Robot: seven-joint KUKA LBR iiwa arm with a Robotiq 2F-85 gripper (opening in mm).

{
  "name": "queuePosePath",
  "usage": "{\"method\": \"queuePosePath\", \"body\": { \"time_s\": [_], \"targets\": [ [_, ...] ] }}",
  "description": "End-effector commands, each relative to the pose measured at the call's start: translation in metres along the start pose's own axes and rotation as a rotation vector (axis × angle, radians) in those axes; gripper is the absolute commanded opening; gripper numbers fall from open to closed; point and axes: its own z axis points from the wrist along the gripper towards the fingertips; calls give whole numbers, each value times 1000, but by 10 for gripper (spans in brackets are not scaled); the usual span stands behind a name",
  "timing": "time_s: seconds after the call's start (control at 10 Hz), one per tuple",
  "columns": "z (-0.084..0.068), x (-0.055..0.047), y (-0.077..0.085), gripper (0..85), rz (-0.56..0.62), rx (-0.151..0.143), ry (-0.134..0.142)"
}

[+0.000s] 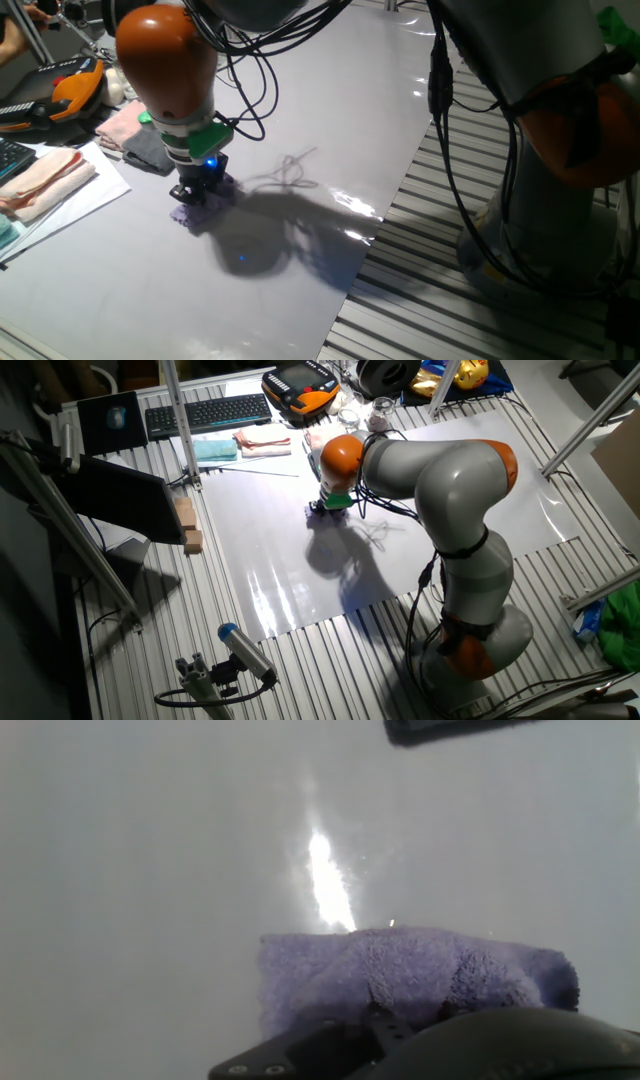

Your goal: Clean the table with a cloth

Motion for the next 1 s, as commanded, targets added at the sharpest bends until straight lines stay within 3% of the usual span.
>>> {"method": "queuePosePath", "body": {
  "time_s": [0.0,0.9],
  "targets": [
    [0,-2,1,0,2,-2,-4],
    [-1,-25,1,0,-11,-1,5]
  ]
}}
